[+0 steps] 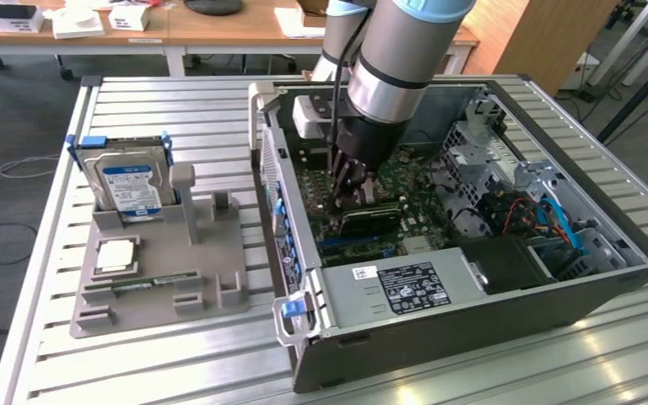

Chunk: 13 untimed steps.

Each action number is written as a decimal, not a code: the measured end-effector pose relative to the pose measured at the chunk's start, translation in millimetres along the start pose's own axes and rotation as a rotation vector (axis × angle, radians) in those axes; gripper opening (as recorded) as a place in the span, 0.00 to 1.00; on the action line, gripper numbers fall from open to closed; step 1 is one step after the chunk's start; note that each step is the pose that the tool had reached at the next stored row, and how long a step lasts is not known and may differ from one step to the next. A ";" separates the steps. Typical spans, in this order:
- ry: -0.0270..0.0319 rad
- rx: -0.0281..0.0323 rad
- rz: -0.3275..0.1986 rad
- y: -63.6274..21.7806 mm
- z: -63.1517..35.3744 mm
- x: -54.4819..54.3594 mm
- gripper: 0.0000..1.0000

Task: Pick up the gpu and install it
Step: 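Press down on the gpu until it lock into place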

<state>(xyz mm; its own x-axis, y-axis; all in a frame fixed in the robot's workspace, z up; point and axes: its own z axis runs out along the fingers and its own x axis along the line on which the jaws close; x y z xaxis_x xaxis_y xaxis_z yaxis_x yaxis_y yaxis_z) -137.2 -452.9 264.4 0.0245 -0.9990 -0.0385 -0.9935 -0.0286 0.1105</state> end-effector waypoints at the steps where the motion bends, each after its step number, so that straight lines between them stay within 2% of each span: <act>1: -0.0002 0.0001 0.000 0.0 0.1 0.0 0.11; 5: -0.0017 0.0014 0.000 -0.4 1.9 -0.1 0.11; 13: -0.0002 0.0002 0.000 -0.2 1.5 0.1 0.11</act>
<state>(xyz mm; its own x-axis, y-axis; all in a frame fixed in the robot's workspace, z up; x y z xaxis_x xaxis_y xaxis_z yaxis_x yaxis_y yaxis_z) -137.1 -453.0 262.8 0.0245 -0.9990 -0.0387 -0.9935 -0.0286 0.1103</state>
